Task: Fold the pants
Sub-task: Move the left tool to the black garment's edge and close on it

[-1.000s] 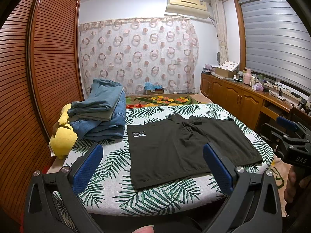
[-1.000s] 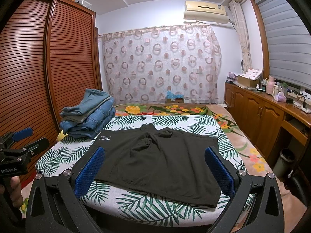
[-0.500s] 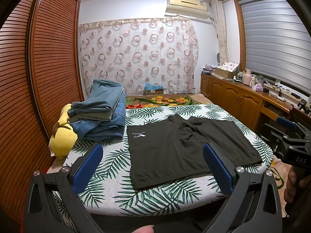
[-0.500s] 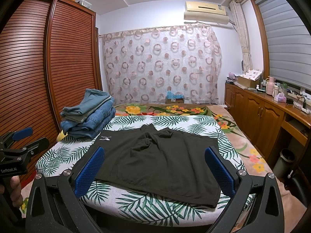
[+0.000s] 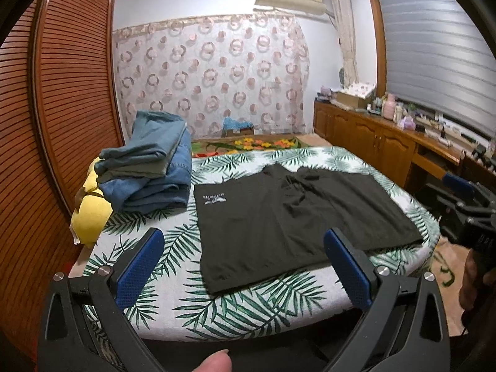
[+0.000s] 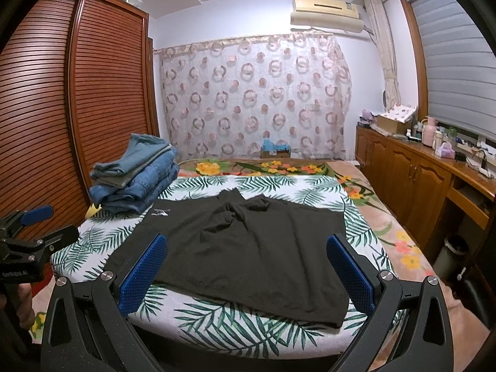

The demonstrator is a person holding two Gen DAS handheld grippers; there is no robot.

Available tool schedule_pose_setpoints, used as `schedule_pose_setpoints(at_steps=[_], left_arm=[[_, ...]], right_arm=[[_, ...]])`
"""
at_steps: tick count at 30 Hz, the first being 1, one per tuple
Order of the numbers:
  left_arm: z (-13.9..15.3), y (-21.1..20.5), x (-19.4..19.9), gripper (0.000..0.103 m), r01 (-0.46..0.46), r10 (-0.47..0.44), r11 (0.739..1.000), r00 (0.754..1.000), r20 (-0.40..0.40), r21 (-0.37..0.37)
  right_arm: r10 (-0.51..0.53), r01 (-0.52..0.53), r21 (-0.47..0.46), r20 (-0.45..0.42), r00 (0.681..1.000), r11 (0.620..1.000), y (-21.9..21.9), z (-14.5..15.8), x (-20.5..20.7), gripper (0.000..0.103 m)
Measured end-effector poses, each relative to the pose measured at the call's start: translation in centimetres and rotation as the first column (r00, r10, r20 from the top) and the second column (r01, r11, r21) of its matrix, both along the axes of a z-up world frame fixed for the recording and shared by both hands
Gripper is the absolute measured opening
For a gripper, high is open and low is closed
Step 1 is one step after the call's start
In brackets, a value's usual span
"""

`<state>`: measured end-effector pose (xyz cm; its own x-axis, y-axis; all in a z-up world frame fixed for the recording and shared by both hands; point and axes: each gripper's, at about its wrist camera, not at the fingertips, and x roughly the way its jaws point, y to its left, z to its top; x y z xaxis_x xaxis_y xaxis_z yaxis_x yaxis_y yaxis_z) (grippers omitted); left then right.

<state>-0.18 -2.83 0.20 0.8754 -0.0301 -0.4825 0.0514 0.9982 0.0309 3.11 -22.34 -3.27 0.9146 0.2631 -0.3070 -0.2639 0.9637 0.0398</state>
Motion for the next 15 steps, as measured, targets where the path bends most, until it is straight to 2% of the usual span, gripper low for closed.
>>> schedule_pose_setpoints(at_steps=[6,15], left_arm=[[-2.0,1.2,1.8,0.103,0.024,-0.024,1.000,0.998,-0.058,-0.003],[-4.1,2.5,4.0,0.103,-0.003,0.005,1.000,0.996,-0.089,0.025]], right_arm=[[-0.019,0.019,-0.014,-0.022,1.000,1.000,0.0,-0.2,0.9,0.103],[-0.010,0.007,-0.058,-0.054,0.998,0.998,0.8,-0.1,2.9,0.103]])
